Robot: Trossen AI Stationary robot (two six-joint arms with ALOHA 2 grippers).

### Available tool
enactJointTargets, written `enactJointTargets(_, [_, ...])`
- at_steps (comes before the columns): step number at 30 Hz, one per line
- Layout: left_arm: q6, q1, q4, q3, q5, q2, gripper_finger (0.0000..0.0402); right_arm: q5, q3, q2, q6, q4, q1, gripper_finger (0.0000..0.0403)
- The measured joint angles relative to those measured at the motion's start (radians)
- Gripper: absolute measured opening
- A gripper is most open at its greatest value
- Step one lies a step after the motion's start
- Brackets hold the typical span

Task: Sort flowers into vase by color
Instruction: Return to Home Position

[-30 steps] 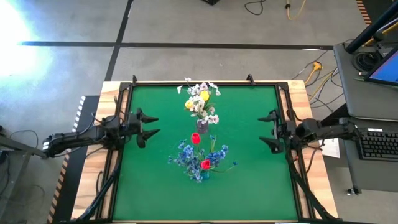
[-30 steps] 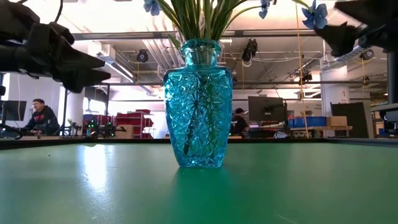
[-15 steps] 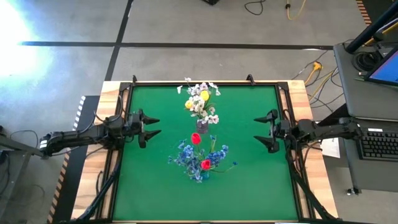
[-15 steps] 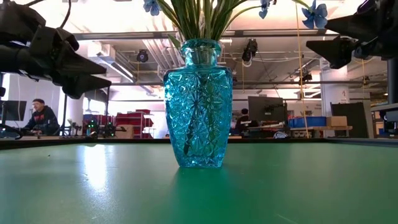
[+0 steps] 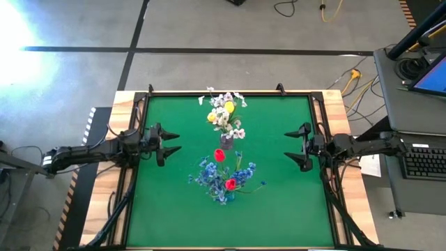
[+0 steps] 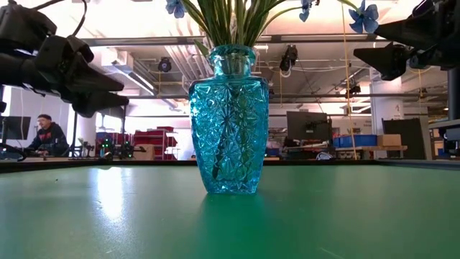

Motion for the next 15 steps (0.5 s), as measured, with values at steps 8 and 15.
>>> enactJointTargets(8, [0.0, 0.0, 0.0, 0.001, 0.0, 0.015, 0.0268, 0.0, 0.0, 0.0, 0.0, 0.0, 0.0, 0.0368])
enactJointTargets(15, [0.0, 0.0, 0.0, 0.002, 0.0, 0.022, 0.0268, 0.0, 0.0, 0.0, 0.0, 0.0, 0.0, 0.0368])
